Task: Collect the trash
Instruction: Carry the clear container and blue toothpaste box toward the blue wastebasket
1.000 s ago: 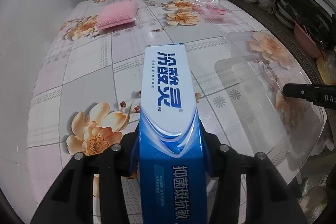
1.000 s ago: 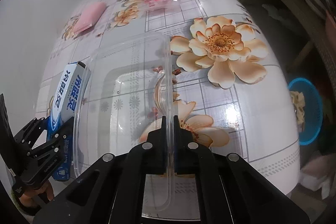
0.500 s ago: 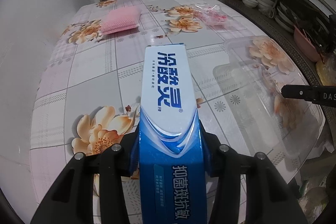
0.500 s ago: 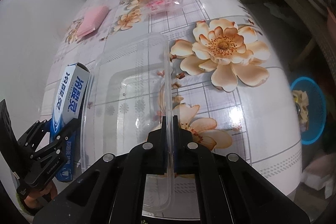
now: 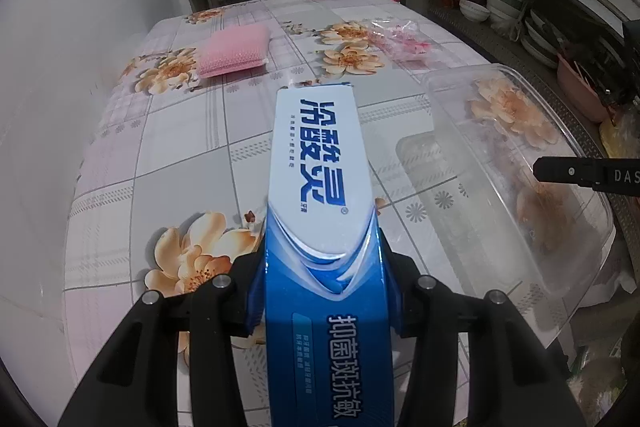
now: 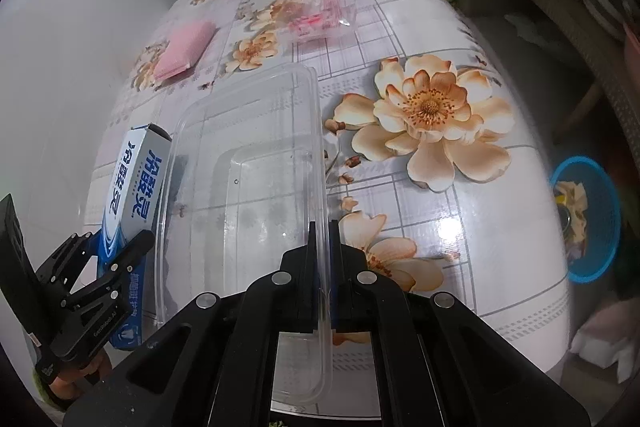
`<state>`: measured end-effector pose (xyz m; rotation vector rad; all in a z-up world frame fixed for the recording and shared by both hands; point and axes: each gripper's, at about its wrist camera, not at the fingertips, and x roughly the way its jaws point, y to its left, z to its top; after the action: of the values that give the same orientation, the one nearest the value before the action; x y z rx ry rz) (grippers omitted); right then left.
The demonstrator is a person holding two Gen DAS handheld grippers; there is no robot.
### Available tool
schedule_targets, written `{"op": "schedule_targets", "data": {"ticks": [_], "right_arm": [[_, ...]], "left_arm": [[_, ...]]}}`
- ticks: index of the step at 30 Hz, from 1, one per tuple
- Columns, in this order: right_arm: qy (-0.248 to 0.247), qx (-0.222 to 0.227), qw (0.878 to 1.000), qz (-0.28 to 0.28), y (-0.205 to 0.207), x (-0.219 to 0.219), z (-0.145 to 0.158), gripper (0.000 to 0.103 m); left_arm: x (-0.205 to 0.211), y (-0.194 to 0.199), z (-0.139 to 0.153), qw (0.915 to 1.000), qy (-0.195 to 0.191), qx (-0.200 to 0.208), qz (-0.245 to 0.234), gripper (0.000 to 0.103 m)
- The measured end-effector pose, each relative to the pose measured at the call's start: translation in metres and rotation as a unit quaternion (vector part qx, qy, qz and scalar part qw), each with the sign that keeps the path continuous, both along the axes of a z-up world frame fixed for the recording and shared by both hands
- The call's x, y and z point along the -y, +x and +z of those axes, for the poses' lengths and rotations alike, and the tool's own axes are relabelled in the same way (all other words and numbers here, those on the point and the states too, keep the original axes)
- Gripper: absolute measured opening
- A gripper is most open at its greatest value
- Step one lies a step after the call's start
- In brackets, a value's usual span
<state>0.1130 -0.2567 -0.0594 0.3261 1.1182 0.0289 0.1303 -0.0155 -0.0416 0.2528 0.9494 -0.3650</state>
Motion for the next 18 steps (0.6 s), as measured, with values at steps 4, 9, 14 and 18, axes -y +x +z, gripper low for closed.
{"op": "schedule_targets", "data": {"ticks": [4, 9, 14, 18], "right_arm": [[0.001, 0.004, 1.000, -0.001, -0.001, 0.002, 0.002, 0.003], [0.003, 0.010, 1.000, -0.004, -0.003, 0.007, 0.005, 0.003], [0.007, 0.020, 1.000, -0.010, -0.008, 0.012, 0.009, 0.003], [0.013, 0.029, 0.999, -0.022, -0.014, 0.019, 0.015, 0.003]], "left_arm": [[0.000, -0.001, 0.002, 1.0000, 0.000, 0.004, -0.001, 0.046], [0.002, -0.002, 0.007, 0.9999, 0.000, 0.010, -0.004, 0.046], [0.005, -0.003, 0.013, 0.9998, -0.006, 0.013, -0.012, 0.046], [0.013, -0.003, 0.023, 0.9990, -0.017, 0.026, -0.031, 0.046]]}}
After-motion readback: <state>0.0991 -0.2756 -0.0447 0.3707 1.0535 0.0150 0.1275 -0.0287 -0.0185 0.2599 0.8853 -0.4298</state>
